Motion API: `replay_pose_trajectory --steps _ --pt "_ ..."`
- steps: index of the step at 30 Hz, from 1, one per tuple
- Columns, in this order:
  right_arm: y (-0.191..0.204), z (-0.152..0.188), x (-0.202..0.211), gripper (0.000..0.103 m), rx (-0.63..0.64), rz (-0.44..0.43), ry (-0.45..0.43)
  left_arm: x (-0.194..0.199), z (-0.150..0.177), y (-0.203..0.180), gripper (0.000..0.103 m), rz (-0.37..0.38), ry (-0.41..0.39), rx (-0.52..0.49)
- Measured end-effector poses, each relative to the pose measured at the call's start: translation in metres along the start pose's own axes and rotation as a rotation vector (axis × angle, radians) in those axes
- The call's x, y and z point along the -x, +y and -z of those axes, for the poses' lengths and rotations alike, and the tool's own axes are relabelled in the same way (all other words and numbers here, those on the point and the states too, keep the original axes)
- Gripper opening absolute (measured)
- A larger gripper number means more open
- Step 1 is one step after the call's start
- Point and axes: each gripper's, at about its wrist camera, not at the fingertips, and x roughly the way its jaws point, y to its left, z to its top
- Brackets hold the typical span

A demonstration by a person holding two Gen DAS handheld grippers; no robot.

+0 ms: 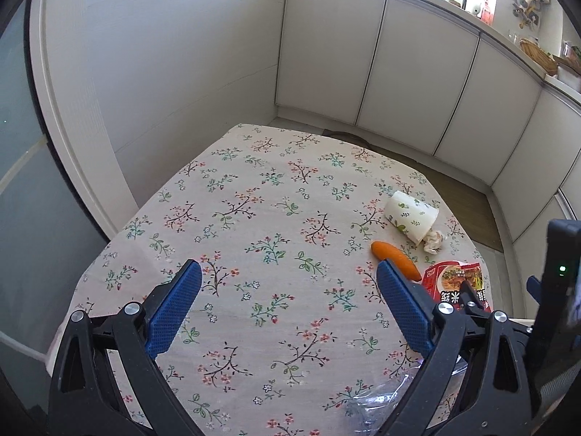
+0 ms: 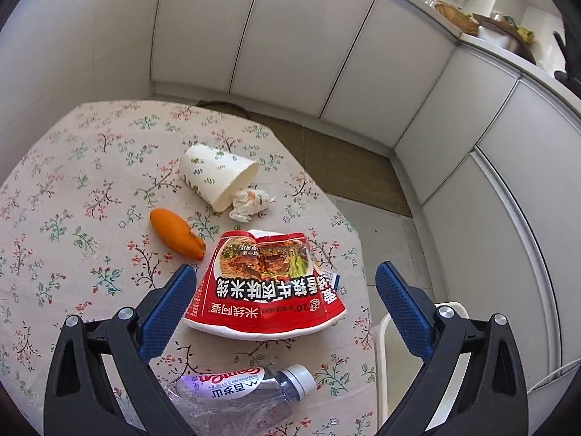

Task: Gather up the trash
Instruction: 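Lower the left gripper toward the white paper cup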

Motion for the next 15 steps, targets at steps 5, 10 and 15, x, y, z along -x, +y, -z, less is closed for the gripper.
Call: replay_pose_trajectory --steps 5,10,15 --pt "0.007 -0.006 -0.03 0.096 -0.04 -0.014 0.088 -0.001 -0.001 0.014 0.093 0.006 0.012 0.017" --pt "0.007 -0.011 -0.053 0.096 -0.053 -0.003 0.135 -0.005 0.003 0.018 0.093 0.008 0.027 0.015" --pt "0.003 -0.005 -0.081 0.096 -0.069 -0.042 0.247 -0.012 0.005 0.019 0.093 0.013 0.045 0.016"
